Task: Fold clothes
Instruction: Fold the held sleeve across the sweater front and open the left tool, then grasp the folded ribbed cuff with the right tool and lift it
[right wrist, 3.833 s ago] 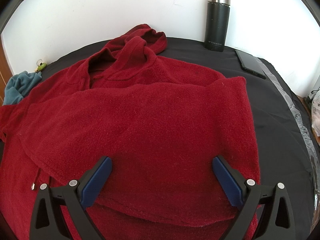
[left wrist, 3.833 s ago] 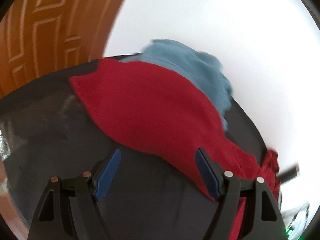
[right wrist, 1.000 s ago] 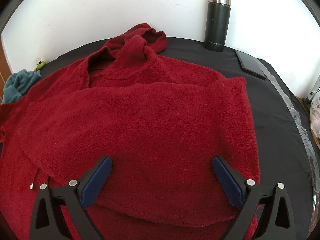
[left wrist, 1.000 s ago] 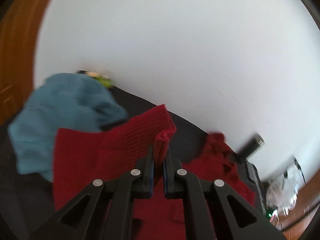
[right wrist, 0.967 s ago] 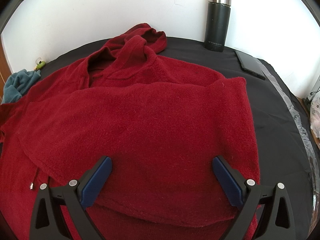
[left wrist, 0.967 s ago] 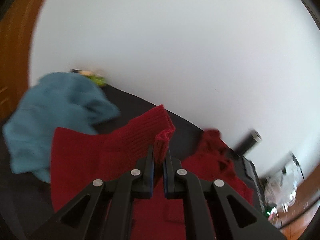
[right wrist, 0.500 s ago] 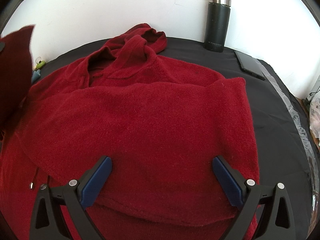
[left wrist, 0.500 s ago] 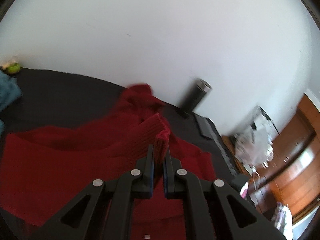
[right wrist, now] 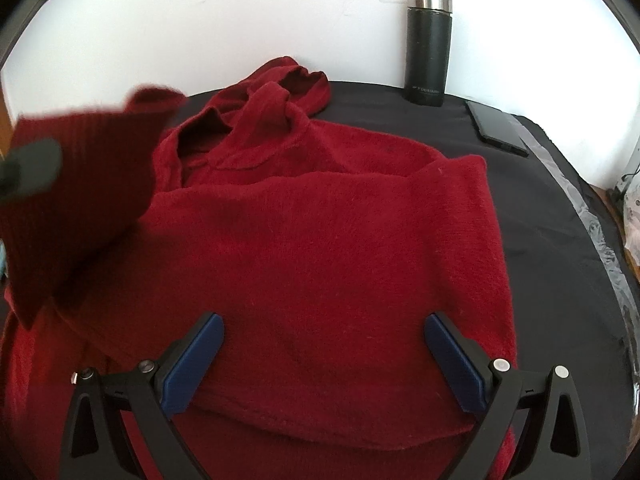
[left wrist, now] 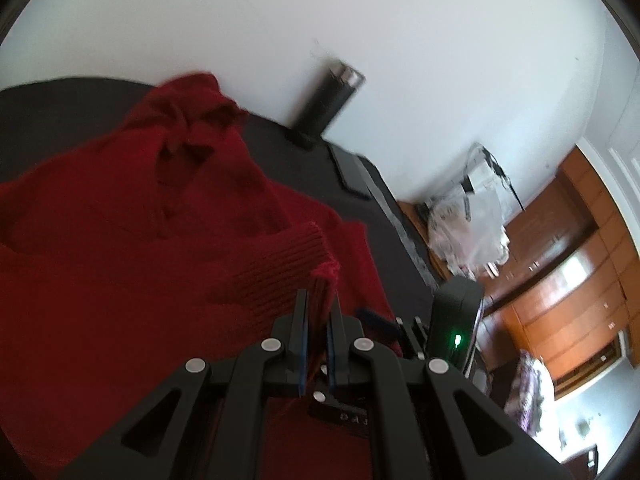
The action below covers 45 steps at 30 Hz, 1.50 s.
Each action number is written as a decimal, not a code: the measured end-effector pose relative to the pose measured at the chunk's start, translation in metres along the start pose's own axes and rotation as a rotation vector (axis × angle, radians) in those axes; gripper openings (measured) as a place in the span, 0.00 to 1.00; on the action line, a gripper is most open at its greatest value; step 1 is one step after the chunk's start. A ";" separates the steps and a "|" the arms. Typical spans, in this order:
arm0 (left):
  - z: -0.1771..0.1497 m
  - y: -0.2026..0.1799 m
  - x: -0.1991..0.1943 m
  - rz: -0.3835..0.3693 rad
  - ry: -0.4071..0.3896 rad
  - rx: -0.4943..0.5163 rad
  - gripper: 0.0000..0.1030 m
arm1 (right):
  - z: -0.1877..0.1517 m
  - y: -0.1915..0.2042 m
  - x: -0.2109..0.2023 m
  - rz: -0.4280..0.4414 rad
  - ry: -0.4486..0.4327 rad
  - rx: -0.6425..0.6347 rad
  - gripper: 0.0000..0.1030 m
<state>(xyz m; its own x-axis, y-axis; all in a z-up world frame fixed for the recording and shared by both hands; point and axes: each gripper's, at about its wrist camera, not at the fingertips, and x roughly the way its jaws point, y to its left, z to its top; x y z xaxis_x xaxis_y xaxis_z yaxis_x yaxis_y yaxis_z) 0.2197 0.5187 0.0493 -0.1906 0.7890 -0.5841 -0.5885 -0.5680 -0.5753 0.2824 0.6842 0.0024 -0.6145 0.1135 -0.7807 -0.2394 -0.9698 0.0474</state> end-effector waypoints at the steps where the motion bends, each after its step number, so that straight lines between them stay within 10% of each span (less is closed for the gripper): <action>1: -0.002 0.000 0.003 -0.020 0.017 -0.001 0.07 | 0.000 -0.001 0.000 0.004 -0.002 0.004 0.99; 6: -0.009 0.004 -0.001 -0.053 0.038 -0.009 0.24 | 0.000 -0.007 -0.003 0.054 -0.017 0.047 0.99; 13: -0.013 0.036 -0.074 0.001 -0.135 -0.038 0.63 | 0.001 -0.020 -0.008 0.214 -0.038 0.142 0.99; 20: -0.032 0.109 -0.139 0.175 -0.312 -0.171 0.67 | 0.001 -0.032 -0.013 0.358 -0.069 0.243 0.99; 32: -0.048 0.168 -0.150 0.258 -0.353 -0.292 0.68 | 0.004 -0.030 -0.015 0.644 -0.088 0.272 0.99; 45: -0.061 0.185 -0.190 0.367 -0.474 -0.384 0.69 | 0.001 -0.022 -0.005 0.526 -0.039 0.220 0.99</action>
<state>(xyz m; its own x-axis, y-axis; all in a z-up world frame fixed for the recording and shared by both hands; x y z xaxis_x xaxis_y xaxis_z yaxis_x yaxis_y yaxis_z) 0.1951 0.2493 0.0186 -0.6961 0.4984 -0.5168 -0.1193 -0.7901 -0.6013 0.2895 0.7049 0.0059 -0.7196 -0.3607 -0.5933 -0.0416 -0.8306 0.5554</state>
